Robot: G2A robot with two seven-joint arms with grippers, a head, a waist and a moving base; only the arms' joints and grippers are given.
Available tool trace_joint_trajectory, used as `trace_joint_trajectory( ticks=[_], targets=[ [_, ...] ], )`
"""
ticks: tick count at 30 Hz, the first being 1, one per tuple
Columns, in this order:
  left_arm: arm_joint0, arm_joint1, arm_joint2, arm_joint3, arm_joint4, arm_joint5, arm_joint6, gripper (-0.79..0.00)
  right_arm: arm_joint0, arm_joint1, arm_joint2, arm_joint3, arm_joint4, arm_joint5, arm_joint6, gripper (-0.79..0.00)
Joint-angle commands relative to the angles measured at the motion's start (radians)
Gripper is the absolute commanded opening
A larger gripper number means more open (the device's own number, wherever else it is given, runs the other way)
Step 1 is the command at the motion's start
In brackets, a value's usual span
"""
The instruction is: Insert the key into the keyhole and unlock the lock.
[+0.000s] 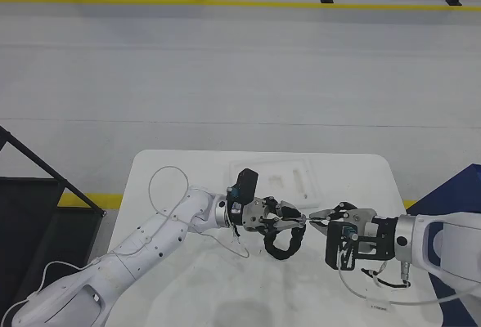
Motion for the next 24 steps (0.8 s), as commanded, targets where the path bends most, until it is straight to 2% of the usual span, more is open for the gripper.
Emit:
trace_joint_trajectory(
  ticks=[1,8,15,21,22,23,24],
  targets=[
    [0.000,0.001,0.001,-0.002,0.007,0.000,0.003,-0.785,0.000,0.002,0.000,0.010,0.063,0.024,0.027,-0.785],
    [-0.003,0.002,0.000,-0.012,0.044,0.000,0.015,-0.785,0.000,0.007,-0.005,0.058,0.244,0.112,0.091,-0.785],
    [-0.001,0.000,-0.004,-0.024,0.081,0.000,0.016,-0.785,0.003,0.014,-0.030,0.120,0.504,0.216,0.206,-0.785],
    [-0.003,-0.002,-0.005,-0.026,0.095,0.000,0.009,-0.785,0.011,0.016,-0.032,0.134,0.587,0.272,0.223,-0.785],
    [-0.002,-0.002,-0.007,-0.026,0.097,0.000,0.006,-0.785,0.009,0.016,-0.032,0.133,0.594,0.280,0.229,-0.686],
    [-0.001,-0.002,-0.008,-0.024,0.098,0.000,0.004,-0.785,0.010,0.017,-0.030,0.130,0.599,0.282,0.234,-0.431],
    [0.000,-0.002,-0.009,-0.021,0.099,0.000,0.000,-0.785,0.011,0.017,-0.028,0.130,0.603,0.284,0.240,0.000]
  ],
)
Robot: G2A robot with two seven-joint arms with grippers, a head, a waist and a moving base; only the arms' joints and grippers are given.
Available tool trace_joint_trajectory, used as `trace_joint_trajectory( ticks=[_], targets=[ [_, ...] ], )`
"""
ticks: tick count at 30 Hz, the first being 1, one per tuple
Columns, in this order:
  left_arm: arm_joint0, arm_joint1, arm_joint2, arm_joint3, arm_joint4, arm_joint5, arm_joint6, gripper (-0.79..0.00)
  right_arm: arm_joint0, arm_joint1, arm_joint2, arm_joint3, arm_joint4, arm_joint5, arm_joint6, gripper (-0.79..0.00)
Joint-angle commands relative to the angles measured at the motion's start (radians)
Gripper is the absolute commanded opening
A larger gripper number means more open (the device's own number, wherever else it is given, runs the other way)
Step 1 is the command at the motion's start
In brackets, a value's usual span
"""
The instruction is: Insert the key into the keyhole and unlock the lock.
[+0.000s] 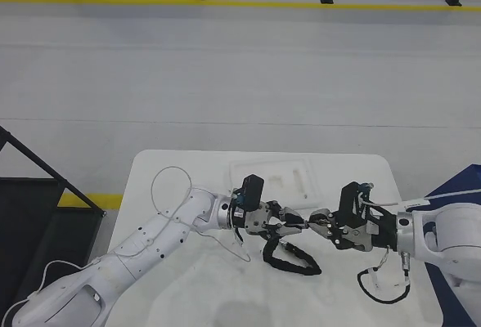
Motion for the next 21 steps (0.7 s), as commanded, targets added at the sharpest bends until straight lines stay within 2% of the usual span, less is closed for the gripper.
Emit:
trace_joint_trajectory(
  ticks=[1,9,15,21],
  targets=[
    [0.003,0.001,-0.002,0.004,0.003,0.000,-0.007,-0.785,0.001,0.001,0.002,-0.001,0.007,0.003,0.012,0.000],
    [0.023,0.007,-0.007,0.049,0.038,0.000,-0.103,-0.785,-0.004,0.007,0.013,0.021,0.045,0.013,0.054,0.000],
    [0.035,0.005,0.049,0.090,0.030,0.000,-0.222,-0.785,-0.022,0.010,0.029,0.023,0.042,0.009,0.052,0.000],
    [0.047,-0.005,0.067,0.131,0.039,0.020,-0.334,-0.785,-0.039,0.013,0.039,0.027,0.030,-0.007,0.038,0.000]
  ],
)
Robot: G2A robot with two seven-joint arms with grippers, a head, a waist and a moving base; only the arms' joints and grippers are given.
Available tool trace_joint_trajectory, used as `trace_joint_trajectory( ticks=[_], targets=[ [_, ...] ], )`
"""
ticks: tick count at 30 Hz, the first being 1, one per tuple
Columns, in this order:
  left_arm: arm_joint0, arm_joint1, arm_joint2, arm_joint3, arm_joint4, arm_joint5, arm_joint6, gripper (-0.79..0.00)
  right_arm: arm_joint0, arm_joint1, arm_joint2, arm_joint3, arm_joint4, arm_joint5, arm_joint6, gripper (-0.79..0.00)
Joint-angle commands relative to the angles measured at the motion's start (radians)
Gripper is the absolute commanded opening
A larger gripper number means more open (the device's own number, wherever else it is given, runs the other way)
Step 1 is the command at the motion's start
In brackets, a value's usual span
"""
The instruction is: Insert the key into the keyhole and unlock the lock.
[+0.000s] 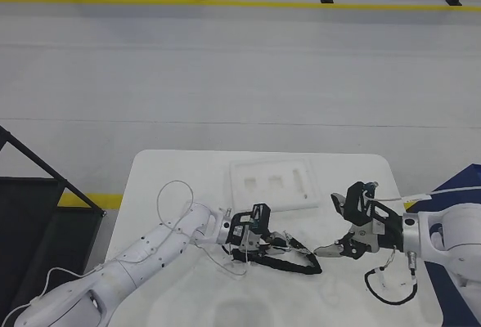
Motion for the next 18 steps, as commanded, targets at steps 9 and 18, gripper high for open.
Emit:
trace_joint_trajectory(
  ticks=[9,18],
  targets=[
    [-0.004,-0.032,0.020,0.079,-0.054,-0.010,-0.072,0.000,-0.009,-0.002,-0.025,0.025,-0.017,-0.034,-0.033,0.000],
    [-0.047,-0.029,-0.052,0.109,-0.095,-0.017,0.039,0.000,0.030,-0.016,-0.102,0.118,-0.039,-0.111,-0.127,0.000]
  ],
)
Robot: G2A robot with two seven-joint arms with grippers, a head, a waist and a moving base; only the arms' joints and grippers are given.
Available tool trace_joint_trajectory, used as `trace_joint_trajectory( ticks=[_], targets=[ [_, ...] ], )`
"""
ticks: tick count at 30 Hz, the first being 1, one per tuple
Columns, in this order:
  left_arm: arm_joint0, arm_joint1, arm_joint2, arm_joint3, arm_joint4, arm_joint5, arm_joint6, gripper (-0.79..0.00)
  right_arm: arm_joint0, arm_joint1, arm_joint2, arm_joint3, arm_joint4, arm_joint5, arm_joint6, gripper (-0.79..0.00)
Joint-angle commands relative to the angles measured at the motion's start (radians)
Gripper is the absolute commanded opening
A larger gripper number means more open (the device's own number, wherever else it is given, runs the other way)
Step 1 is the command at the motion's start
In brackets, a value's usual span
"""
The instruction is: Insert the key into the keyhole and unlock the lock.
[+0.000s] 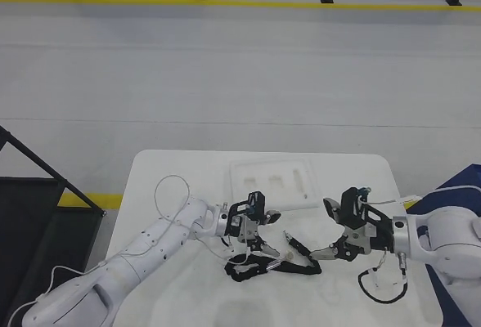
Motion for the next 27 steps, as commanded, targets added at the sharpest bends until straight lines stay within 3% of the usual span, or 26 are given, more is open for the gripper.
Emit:
trace_joint_trajectory(
  ticks=[1,9,16,19,27],
  targets=[
    [-0.020,0.007,-0.017,0.004,0.006,0.000,0.013,0.000,0.018,-0.005,-0.019,0.027,-0.010,-0.020,-0.027,0.000],
    [-0.119,0.039,-0.030,0.021,-0.057,0.000,0.077,0.000,0.140,-0.036,-0.115,0.176,-0.069,-0.118,-0.176,0.000],
    [-0.245,0.087,0.003,0.055,-0.090,0.000,0.049,0.000,0.302,-0.070,-0.195,0.320,-0.178,-0.243,-0.272,0.000],
    [-0.300,0.114,0.044,0.054,-0.154,0.000,0.030,0.000,0.379,-0.087,-0.232,0.395,-0.214,-0.303,-0.320,0.000],
    [-0.471,0.203,0.152,0.032,-0.372,0.000,-0.051,0.000,0.595,-0.113,-0.333,0.533,-0.205,-0.303,-0.386,0.000]
  ],
)
